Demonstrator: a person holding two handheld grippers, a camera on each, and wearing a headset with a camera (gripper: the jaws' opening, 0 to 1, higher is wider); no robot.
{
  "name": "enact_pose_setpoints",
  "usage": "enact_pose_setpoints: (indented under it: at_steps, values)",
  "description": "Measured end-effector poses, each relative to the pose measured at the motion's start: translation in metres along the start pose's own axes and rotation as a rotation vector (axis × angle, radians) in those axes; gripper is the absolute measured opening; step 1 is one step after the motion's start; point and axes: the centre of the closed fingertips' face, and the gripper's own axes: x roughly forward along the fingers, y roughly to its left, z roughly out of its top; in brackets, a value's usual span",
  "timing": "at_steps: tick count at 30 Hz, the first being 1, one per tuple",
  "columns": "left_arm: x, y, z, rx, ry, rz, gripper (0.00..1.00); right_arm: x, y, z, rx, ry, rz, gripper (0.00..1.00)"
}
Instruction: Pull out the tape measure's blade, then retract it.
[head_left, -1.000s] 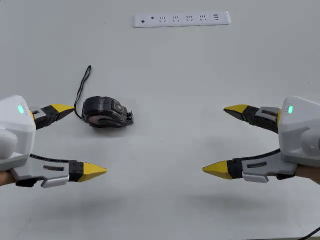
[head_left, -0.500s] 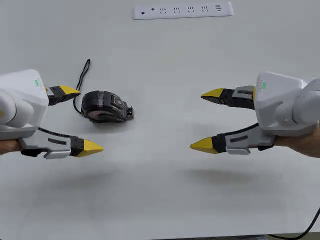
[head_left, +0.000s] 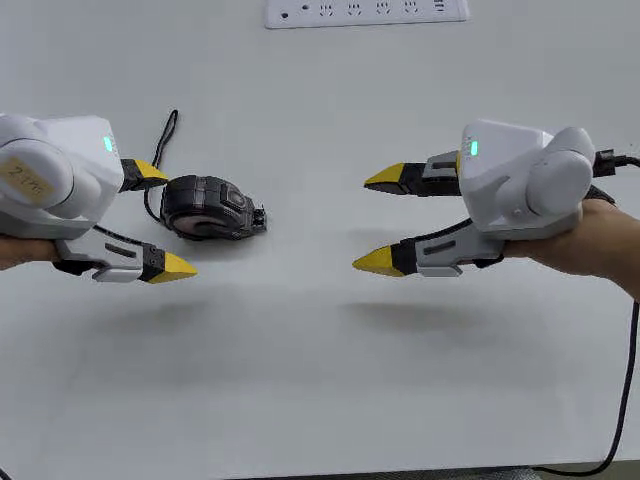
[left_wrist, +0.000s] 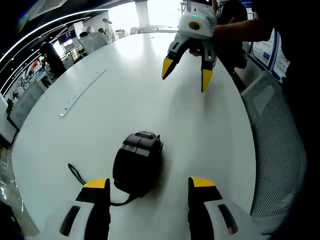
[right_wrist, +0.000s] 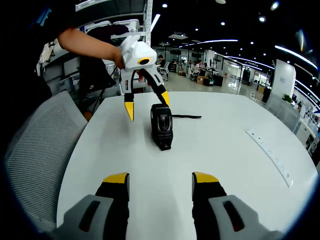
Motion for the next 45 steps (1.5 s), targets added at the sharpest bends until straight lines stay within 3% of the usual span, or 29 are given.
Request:
enact_pose_setpoints:
  at_steps: [20,28,45]
  values:
    - [0.020,0.016,-0.001,0.066,0.044,-0.038,0.32,0.044,-0.010,0.008,-0.057,0.007,0.064,0.41]
    - [0.020,0.016,-0.001,0.069,0.069,-0.058,0.31,0.062,-0.016,0.009,-0.068,0.009,0.078,0.38]
    - [0.022,0.015,-0.004,0.059,0.103,-0.087,0.30,0.096,-0.011,0.015,-0.108,0.006,0.139,0.29]
